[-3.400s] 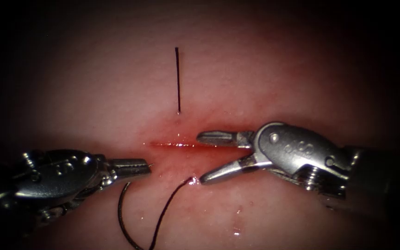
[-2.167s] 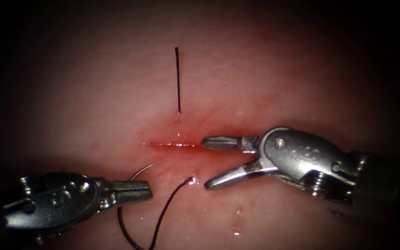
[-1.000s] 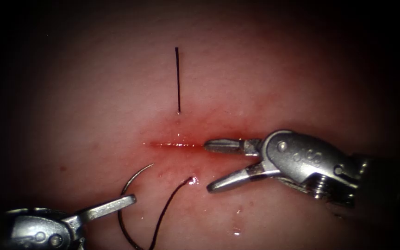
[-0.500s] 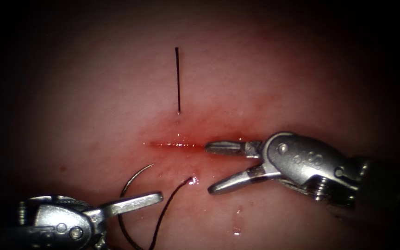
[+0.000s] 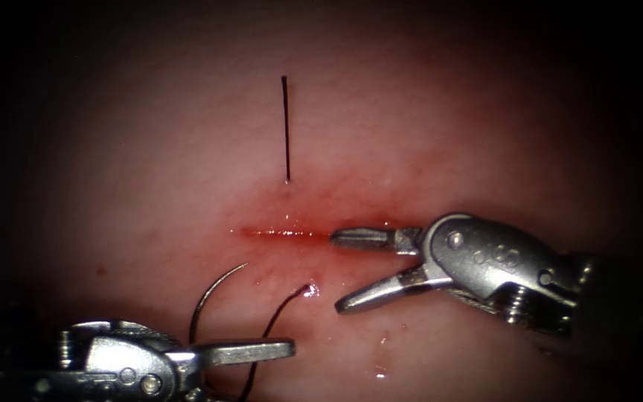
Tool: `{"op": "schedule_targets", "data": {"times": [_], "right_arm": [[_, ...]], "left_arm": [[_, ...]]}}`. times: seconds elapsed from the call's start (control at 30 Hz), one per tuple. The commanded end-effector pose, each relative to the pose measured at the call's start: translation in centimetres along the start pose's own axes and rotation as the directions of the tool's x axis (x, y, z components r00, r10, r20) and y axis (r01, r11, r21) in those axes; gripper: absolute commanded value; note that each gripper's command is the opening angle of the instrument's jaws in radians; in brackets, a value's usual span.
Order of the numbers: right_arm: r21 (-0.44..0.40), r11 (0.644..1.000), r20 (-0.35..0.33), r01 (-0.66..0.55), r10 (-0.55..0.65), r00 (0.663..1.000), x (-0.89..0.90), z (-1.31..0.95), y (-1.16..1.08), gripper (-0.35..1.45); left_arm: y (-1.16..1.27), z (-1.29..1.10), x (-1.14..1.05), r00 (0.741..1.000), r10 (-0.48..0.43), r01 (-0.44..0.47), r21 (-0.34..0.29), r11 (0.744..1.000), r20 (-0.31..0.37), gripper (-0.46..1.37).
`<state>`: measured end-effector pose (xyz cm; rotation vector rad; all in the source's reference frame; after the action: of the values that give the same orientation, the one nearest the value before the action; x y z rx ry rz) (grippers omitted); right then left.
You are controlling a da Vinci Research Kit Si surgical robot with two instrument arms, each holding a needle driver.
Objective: Wound Closure
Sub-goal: Grab a long working length of suture with the left tool, then handoff a longer length of suture to the left gripper using the right gripper
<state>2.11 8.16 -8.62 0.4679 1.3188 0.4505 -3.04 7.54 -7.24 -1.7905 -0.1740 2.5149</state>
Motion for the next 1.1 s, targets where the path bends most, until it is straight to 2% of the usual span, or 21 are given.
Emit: {"op": "schedule_targets", "data": {"times": [0.03,0.13,0.43,0.53,0.77,0.97,1.1], "right_arm": [[0.0,1.0,0.0,-0.001,0.001,1.0,0.0,0.0,0.0,0.62],[-0.003,1.0,0.0,0.011,-0.011,1.0,0.0,0.0,-0.01,0.67],[0.016,0.995,0.006,0.097,-0.097,0.995,0.04,-0.01,-0.03,0.85],[0.021,0.99,0.036,0.136,-0.137,0.99,0.05,0.02,-0.05,0.88],[0.031,0.977,0.044,0.213,-0.214,0.976,0.06,0.25,-0.18,0.91],[0.006,0.962,0.032,0.275,-0.275,0.961,0.09,0.3,-0.14,0.91],[-0.007,0.947,0.039,0.32,-0.319,0.947,0.09,0.37,-0.12,0.88]], "left_arm": [[-0.04,-0.01,0.01,1.0,0.017,-0.017,-0.004,1.0,0.008,-0.35],[-0.15,-0.01,0.03,0.998,0.062,-0.061,-0.032,0.998,0.025,-0.35],[-0.37,0.06,0.02,0.995,0.097,-0.097,-0.034,0.995,0.013,-0.35],[-0.44,0.08,-0.03,0.993,0.116,-0.115,-0.029,0.993,0.007,-0.35],[-0.45,0.14,-0.16,0.992,0.128,-0.128,-0.025,0.991,0.009,-0.35],[-0.39,0.16,-0.19,0.994,0.11,-0.109,-0.026,0.994,0.011,-0.35],[-0.43,0.17,-0.19,0.994,0.108,-0.108,-0.026,0.994,0.01,-0.35]]}}
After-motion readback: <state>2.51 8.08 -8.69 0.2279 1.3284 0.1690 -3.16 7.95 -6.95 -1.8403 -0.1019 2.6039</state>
